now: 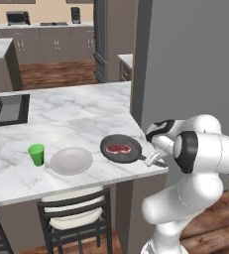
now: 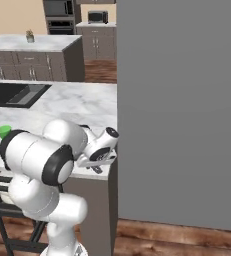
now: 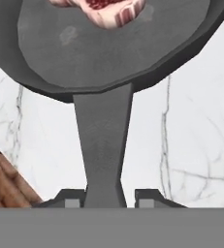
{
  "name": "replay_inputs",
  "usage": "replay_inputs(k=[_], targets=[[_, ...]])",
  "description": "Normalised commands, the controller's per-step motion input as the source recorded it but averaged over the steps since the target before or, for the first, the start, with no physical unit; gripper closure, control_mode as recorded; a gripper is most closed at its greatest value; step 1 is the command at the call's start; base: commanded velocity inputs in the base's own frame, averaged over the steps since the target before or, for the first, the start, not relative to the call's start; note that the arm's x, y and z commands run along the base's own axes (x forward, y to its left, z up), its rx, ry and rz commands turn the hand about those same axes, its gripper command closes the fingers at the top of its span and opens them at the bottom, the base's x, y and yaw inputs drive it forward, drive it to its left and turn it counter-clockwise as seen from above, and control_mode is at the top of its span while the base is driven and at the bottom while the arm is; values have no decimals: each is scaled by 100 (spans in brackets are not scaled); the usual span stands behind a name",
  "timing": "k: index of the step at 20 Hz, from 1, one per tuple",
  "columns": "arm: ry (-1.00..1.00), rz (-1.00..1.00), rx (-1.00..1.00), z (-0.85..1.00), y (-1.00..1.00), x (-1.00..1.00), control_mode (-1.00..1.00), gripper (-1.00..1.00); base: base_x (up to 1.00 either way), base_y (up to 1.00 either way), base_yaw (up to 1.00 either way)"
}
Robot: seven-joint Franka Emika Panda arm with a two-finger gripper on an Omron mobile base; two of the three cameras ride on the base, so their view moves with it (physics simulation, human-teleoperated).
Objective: Pick up the pan with the steak in it and place it on the dining table. Then place the steak on the plate.
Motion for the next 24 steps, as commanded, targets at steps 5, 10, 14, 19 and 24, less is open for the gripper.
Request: replay_inputs(k=[5, 10, 14, 19, 24], targets=[[0, 0, 1, 11, 0, 2, -100, -100, 0, 0, 0], [0, -3, 1, 43, 0, 5, -100, -100, 0, 0, 0], [0, -5, -1, 48, 0, 3, -100, -100, 0, 0, 0], [0, -4, -6, 41, 4, 3, -100, -100, 0, 0, 0], [0, -1, -13, 14, 41, 17, -100, -100, 0, 0, 0]])
